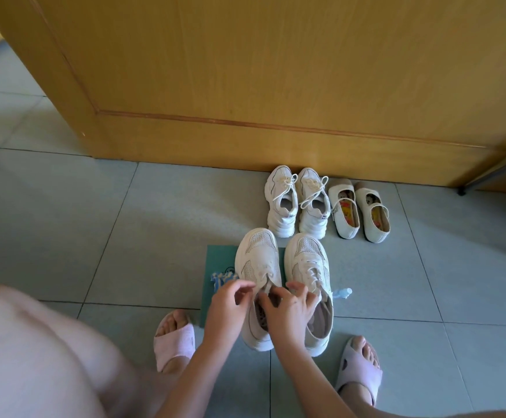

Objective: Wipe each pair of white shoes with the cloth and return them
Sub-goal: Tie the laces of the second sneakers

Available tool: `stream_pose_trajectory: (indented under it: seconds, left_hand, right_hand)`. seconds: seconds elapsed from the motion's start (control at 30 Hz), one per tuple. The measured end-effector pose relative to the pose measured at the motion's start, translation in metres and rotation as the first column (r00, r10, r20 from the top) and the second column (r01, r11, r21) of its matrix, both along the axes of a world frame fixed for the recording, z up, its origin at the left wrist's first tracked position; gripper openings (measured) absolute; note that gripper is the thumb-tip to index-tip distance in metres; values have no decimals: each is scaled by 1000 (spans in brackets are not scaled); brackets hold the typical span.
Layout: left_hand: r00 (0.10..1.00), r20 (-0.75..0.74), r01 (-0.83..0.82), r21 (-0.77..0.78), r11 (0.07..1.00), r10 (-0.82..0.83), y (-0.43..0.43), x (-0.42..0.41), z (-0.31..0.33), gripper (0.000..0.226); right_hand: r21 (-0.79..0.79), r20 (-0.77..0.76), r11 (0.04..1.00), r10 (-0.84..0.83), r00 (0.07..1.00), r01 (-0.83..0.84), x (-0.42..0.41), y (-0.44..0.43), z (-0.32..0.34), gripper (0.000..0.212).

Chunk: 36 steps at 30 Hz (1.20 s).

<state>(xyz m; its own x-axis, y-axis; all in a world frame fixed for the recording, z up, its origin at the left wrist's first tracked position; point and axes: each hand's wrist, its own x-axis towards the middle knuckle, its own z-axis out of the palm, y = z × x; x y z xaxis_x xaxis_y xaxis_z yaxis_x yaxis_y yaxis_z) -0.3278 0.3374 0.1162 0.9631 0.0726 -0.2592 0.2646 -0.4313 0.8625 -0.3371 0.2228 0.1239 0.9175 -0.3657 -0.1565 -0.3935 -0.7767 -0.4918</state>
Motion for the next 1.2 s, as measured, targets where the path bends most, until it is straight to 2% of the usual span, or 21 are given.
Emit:
stream_pose_trajectory:
  seconds: [0.13, 0.3, 0.43, 0.5, 0.63, 0.73, 0.83, 0.9, 1.03, 1.13, 1.2]
  left_hand:
    - [1000, -4, 29, -4, 1000, -29, -1, -4, -4, 18]
    - [997, 44, 64, 36, 997, -66, -2, 0, -4, 25]
    - [977, 85, 176, 196, 965, -196, -9, 6, 1, 23]
    - [967, 85, 206, 284, 936, -239, -12, 12, 5, 21]
    - [946, 111, 229, 437, 870, -305, -17, 19, 13, 12]
    - [931, 98, 243, 555, 796, -353, -23, 17, 11, 23]
    - [925, 109, 229, 606, 762, -364, -30, 14, 4, 41]
    - [937, 98, 204, 623, 755, -334, -34, 14, 0, 37]
    - [945, 143, 171, 555, 814, -296, -29, 14, 4, 12]
    - [969, 153, 118, 409, 905, -196, -20, 16, 10, 9]
    - [980, 116, 110, 363, 925, -162, -16, 21, 14, 7]
  right_hand:
    - [85, -8, 987, -134, 991, 134, 3, 9, -7, 19]
    - [333, -60, 919, -202, 978, 210, 5, 7, 4, 16]
    - [568, -87, 790, -221, 971, 231, 12, -5, 28, 15]
    - [608, -75, 765, -212, 974, 214, 20, -13, 34, 10]
    - [644, -18, 738, -249, 968, 202, 41, -32, 43, 25]
    - [629, 4, 753, -252, 968, 193, 55, -45, 51, 30]
    - [591, -17, 790, -190, 982, 164, 60, -50, 49, 35]
    - [571, -35, 804, -178, 983, 166, 58, -52, 43, 36]
    - [548, -15, 824, -164, 986, 145, 51, -53, 36, 30]
    - [436, 18, 893, -133, 991, 112, 48, -55, 34, 18]
    - [356, 54, 931, -104, 993, 78, 49, -55, 34, 19]
